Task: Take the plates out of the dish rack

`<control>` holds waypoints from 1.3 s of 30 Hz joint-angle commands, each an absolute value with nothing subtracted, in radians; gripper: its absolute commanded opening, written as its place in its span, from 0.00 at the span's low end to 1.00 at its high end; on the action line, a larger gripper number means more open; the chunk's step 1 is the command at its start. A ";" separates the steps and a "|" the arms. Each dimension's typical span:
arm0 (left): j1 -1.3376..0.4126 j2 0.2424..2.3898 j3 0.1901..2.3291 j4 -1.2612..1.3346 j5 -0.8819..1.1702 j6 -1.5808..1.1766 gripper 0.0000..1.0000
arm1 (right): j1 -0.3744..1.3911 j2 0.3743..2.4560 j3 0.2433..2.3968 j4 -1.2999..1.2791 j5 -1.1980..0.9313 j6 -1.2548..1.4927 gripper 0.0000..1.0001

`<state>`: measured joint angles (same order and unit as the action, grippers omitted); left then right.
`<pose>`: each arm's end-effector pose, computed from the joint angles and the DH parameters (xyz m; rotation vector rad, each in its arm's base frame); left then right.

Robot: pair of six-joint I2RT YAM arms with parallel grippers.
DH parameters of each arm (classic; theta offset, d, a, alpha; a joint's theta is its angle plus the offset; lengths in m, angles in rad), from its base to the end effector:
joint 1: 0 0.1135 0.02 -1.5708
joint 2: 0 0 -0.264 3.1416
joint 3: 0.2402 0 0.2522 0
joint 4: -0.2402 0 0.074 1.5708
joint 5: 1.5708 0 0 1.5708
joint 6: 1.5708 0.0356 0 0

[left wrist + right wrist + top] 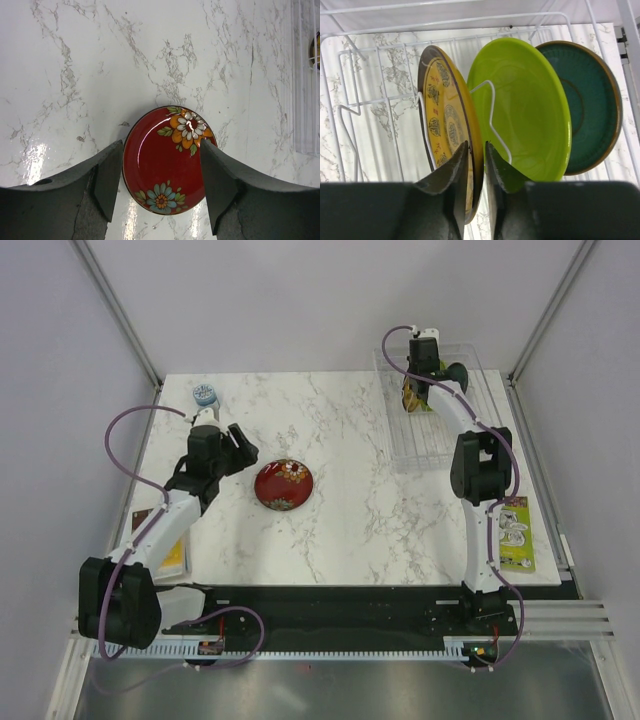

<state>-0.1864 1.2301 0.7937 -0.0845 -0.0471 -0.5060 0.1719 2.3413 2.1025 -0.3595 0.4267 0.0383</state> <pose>0.2697 -0.0492 0.2586 -0.3645 2.0808 -0.3683 0.5385 0.0785 0.2434 0.1004 2.1252 -0.3382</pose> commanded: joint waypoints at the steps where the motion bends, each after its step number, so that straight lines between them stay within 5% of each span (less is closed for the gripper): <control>1: -0.189 1.193 0.810 -0.095 -0.041 -0.469 0.69 | 0.169 2.350 2.143 -0.339 0.397 0.023 0.21; 9: -0.189 1.212 0.813 -0.092 -0.022 -0.471 0.69 | 0.169 2.359 2.154 -0.342 0.411 0.008 0.00; 19: -0.189 1.247 0.822 -0.074 -0.006 -0.472 0.69 | 0.176 2.275 2.094 -0.319 0.436 0.008 0.00; 30: -0.189 1.221 0.816 -0.080 -0.006 -0.471 0.69 | 0.267 2.088 2.010 -0.209 0.717 -0.139 0.00; 39: -0.189 1.201 0.828 -0.087 0.034 -0.479 0.75 | 0.431 1.752 1.801 -0.230 0.821 -0.097 0.00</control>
